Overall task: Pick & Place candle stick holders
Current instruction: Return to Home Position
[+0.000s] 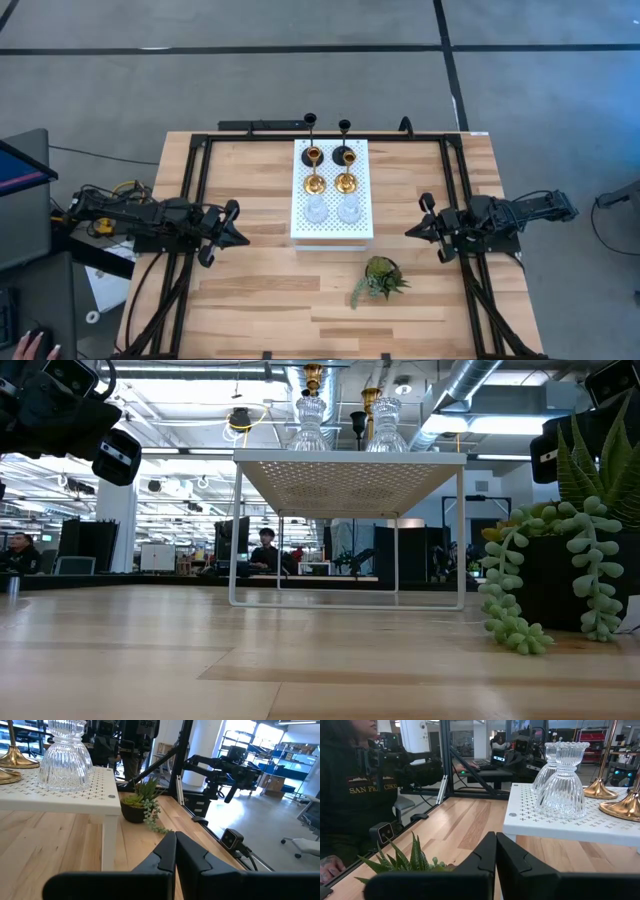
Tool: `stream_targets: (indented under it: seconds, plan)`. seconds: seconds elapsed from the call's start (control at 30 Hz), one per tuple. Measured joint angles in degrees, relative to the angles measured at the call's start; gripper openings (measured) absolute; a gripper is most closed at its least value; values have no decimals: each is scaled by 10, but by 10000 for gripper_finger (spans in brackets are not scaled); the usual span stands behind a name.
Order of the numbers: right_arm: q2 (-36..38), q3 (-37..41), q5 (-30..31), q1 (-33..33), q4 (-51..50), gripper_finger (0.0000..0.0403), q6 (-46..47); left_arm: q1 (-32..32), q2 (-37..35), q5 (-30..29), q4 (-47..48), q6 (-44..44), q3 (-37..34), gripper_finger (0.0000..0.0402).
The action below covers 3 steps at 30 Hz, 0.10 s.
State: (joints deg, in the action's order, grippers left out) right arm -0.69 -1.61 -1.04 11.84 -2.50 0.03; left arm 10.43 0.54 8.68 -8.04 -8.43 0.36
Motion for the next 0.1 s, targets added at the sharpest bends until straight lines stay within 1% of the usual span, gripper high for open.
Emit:
stream_targets:
  seconds: [0.1]
  plan:
    - [0, 0, 0, 0, 0, 0, 0, 0, 0, 0, 0, 0, 0, 6]
